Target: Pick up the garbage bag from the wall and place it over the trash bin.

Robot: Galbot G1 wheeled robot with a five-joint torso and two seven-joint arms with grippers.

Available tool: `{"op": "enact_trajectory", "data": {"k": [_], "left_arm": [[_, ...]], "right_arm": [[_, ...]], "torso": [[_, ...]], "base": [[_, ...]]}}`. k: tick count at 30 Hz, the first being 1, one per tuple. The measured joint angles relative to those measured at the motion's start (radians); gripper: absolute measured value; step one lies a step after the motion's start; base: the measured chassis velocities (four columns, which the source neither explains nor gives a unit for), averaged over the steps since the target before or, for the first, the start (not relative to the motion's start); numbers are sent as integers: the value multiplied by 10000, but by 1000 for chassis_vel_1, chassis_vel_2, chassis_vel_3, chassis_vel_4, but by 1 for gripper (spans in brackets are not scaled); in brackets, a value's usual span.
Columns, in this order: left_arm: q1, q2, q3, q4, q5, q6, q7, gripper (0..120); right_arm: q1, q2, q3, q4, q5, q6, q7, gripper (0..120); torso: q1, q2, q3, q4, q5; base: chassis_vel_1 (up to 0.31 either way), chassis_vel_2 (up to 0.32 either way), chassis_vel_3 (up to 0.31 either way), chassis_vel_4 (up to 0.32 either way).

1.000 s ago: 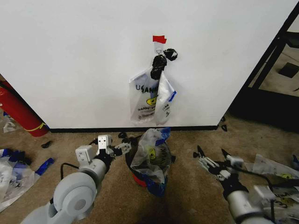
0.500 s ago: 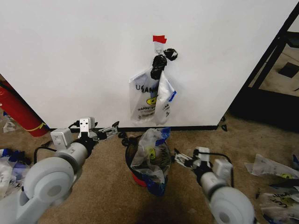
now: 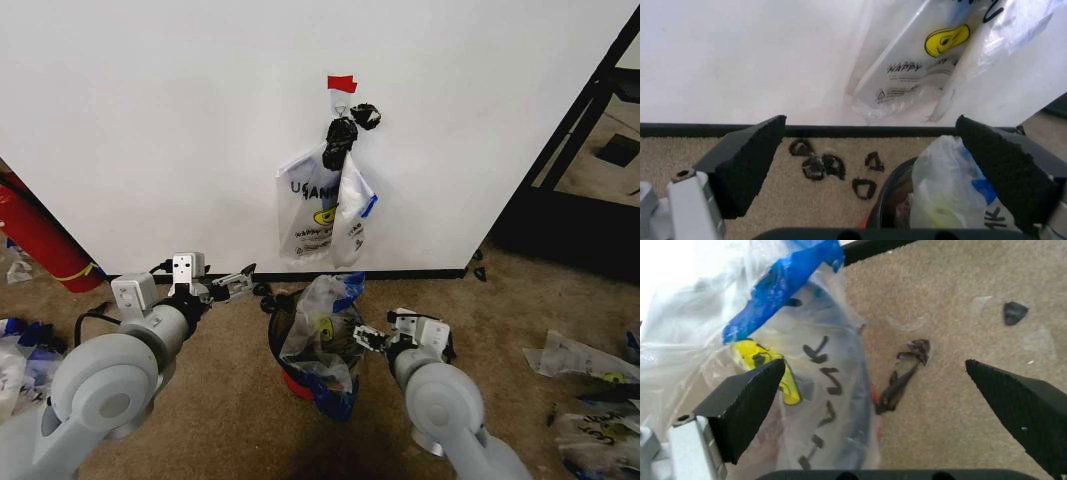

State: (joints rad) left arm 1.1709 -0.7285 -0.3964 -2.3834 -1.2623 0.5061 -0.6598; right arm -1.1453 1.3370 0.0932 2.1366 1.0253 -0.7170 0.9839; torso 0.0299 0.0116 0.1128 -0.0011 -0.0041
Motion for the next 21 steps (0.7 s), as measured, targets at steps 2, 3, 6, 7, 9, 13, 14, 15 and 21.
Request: {"op": "enact_trajectory", "data": {"k": [2,3,6,7,9,13,14,15,21], "left_arm": [[23,-33,4,1,0,0,-15,100],[55,-61,4,-2,0,1,-23,100],[106,-114,4,-3,0,1,-32,100],[118,-133,3,-3,0,1,-35,100],[129,-182,4,5,3,1,-42,100],[118,-248,62,40,60,-13,-55,100],[113,-266,91,68,128,-33,-56,100],[110,-286,118,102,192,-56,-57,100],[93,-383,198,152,275,-123,-102,100]], "right_arm": [[161,103,-54,-171,134,-64,154,100],[218,120,-74,-268,227,-97,211,100],[292,133,-82,-398,418,-144,286,94],[327,139,-86,-461,481,-151,303,91],[410,166,-85,-592,626,-157,340,84],[542,225,-76,-805,831,-157,380,71],[570,237,-83,-839,862,-157,388,66],[591,246,-91,-863,885,-157,393,63],[660,315,-73,-1031,1219,-152,424,41]], "torso": [[0,0,0,1,0],[0,0,0,1,0],[-1,0,0,-2,0],[-1,0,0,-1,0],[-1,0,0,-1,0],[-1,0,0,-1,1],[-1,0,0,-1,1],[-1,0,0,-1,1],[-1,0,0,-1,1]], "base": [[0,0,0,0],[0,0,0,0],[0,0,0,0],[0,0,0,0],[0,0,0,0],[0,0,0,0],[0,0,0,0],[0,0,0,0],[0,0,0,0]]}}
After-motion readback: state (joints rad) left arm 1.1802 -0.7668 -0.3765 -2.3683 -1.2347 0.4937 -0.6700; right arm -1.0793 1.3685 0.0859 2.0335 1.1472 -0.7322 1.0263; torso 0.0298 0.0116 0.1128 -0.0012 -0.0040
